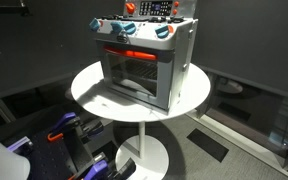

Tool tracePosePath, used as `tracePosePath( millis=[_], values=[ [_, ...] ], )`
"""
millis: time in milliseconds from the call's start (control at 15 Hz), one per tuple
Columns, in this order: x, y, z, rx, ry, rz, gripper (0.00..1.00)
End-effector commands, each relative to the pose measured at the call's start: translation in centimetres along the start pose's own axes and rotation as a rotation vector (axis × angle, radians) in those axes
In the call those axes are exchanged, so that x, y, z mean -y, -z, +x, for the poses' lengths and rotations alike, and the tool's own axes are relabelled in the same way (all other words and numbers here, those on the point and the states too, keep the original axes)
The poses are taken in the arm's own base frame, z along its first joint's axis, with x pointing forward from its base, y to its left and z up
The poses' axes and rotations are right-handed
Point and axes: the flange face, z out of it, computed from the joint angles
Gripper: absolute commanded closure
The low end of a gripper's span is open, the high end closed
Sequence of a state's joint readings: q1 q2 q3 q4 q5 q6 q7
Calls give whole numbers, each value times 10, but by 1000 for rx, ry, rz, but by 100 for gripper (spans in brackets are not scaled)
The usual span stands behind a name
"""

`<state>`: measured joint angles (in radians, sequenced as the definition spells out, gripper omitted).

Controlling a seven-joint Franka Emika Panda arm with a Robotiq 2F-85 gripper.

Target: Push the top right button on the toy stove

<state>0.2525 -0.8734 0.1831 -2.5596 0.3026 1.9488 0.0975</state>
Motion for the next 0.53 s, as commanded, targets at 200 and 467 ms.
tracePosePath(
  millis=[200, 467],
  values=[
    [-9, 24, 58, -76, -45, 5, 0],
    [-22, 27, 98, -115, -84, -5, 0]
  ],
)
